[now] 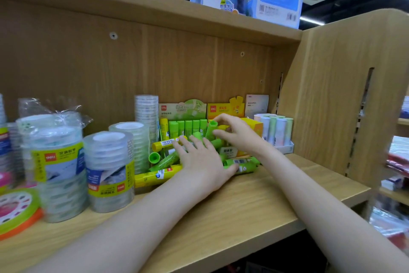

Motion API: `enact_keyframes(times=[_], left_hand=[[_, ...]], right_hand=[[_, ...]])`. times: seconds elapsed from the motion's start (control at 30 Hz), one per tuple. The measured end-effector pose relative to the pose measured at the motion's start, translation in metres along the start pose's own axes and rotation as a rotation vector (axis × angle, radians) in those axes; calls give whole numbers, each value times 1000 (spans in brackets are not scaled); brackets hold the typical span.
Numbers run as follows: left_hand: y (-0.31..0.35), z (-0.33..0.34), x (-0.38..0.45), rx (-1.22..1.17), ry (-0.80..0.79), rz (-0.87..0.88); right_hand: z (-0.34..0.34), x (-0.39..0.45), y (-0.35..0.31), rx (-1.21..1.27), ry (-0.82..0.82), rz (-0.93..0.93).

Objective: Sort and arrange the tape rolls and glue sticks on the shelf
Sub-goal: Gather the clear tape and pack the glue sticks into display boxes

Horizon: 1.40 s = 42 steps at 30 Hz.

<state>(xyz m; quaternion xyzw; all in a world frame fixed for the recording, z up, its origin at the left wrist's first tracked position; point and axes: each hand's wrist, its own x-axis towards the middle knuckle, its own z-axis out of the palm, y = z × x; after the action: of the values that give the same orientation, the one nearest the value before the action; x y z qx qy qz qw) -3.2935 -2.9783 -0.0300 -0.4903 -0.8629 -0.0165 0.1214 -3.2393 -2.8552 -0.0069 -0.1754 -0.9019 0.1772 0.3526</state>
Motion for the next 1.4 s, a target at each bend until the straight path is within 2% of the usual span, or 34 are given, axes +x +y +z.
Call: enact_keyframes(times=[0.1,0.17,0.23,0.3,0.43,0.53,0.6,0.67,0.87,1.0,1.13,1.4], left_hand=[[-2,-7,-5,121,25,52],[-4,-10,-10,165,35,69],[-6,-12,-15,221,56,80],[-9,-12,-21,281,78,104],[-25,-6,-29,334,148,153],[-34,0,-28,297,163,152],[-36,2,-25,262,130,137],[-37,3,-22,243,87,125],[-38,6,-19,200,48,113],[-38,6,-17,213,52,112],[-37,5,-15,195,1,97],[-37,5,-15,166,-21,98]], right_hand=[[-5,0,-13,390,189,127],[-2,3,-20,303,243,116],[5,6,-21,43,212,90],[12,8,-21,-106,138,106],[10,7,-19,-93,27,169],[1,9,-15,-72,164,210],[-1,10,-11,40,267,263],[1,11,-11,74,303,247],[10,24,-17,-123,176,127],[14,29,-18,-249,160,78],[16,31,-19,-225,182,47],[13,42,-16,-237,102,54]])
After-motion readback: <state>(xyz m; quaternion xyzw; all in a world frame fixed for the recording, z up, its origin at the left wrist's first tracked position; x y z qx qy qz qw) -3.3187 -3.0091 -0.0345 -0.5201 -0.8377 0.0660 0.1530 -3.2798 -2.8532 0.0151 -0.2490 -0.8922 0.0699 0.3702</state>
